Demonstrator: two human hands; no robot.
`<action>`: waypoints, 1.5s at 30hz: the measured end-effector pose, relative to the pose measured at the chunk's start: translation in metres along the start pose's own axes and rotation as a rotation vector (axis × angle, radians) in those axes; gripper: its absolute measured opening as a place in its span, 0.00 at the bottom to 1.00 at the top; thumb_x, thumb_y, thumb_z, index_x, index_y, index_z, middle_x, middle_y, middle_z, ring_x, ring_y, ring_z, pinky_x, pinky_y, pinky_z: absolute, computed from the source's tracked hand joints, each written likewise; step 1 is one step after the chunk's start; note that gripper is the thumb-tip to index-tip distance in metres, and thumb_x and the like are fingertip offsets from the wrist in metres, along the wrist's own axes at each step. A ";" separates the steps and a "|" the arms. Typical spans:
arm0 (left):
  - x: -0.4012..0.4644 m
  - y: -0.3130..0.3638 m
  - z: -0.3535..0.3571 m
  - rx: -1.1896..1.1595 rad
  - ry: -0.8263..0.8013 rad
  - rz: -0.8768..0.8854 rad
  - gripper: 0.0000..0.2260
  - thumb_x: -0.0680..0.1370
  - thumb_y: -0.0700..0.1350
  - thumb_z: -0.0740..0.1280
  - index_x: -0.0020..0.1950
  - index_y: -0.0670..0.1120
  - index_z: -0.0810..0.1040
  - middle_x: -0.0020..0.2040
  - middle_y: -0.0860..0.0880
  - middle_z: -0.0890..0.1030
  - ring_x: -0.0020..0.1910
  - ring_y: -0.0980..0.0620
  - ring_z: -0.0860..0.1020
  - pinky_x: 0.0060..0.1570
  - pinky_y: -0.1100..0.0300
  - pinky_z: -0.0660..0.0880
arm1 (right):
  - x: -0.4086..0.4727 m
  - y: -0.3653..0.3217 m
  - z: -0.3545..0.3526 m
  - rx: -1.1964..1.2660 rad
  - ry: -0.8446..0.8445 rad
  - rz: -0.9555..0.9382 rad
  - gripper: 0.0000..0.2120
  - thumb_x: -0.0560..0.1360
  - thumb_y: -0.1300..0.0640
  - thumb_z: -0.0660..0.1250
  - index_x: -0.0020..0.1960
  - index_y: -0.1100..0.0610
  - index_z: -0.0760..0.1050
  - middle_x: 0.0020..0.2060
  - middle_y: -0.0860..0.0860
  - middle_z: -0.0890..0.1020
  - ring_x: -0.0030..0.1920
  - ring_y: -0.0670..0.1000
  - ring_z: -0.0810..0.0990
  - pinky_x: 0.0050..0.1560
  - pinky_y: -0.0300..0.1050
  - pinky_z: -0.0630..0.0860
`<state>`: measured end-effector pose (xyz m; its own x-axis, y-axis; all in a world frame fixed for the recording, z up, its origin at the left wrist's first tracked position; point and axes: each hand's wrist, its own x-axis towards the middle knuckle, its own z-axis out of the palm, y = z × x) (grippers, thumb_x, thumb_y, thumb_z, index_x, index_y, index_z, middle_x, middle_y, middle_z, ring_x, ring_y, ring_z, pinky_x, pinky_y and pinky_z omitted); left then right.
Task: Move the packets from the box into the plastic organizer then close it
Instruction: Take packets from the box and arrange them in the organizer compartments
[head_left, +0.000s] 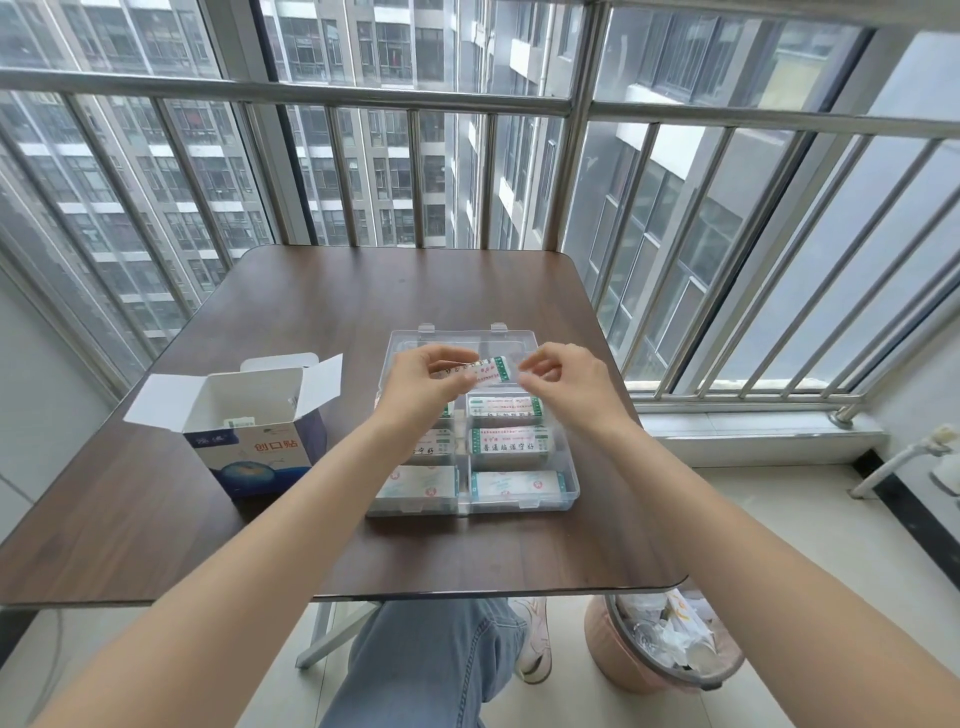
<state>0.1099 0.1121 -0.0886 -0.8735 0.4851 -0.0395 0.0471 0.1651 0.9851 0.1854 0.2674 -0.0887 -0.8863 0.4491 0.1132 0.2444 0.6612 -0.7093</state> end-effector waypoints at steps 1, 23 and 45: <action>-0.001 0.001 0.001 0.009 -0.022 0.012 0.07 0.74 0.37 0.70 0.47 0.49 0.80 0.45 0.50 0.82 0.45 0.55 0.79 0.46 0.64 0.74 | -0.001 -0.004 -0.004 0.141 -0.029 0.015 0.10 0.75 0.54 0.68 0.53 0.57 0.79 0.44 0.50 0.81 0.42 0.45 0.78 0.41 0.34 0.71; 0.015 -0.008 0.018 0.858 -0.097 0.182 0.07 0.74 0.38 0.70 0.51 0.41 0.83 0.50 0.42 0.80 0.52 0.46 0.75 0.52 0.60 0.70 | 0.000 0.012 0.009 -0.157 -0.046 -0.026 0.02 0.73 0.62 0.70 0.45 0.59 0.81 0.39 0.49 0.78 0.41 0.45 0.75 0.43 0.36 0.68; 0.012 0.003 0.015 1.049 -0.100 0.147 0.10 0.78 0.43 0.66 0.59 0.45 0.79 0.58 0.41 0.73 0.63 0.41 0.66 0.60 0.52 0.65 | 0.001 0.006 0.006 -0.282 -0.108 -0.029 0.03 0.73 0.58 0.70 0.45 0.56 0.82 0.42 0.49 0.80 0.48 0.52 0.79 0.51 0.48 0.75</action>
<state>0.1070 0.1308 -0.0889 -0.7839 0.6209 0.0081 0.5846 0.7336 0.3464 0.1831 0.2683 -0.0973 -0.9276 0.3708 0.0453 0.3044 0.8206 -0.4837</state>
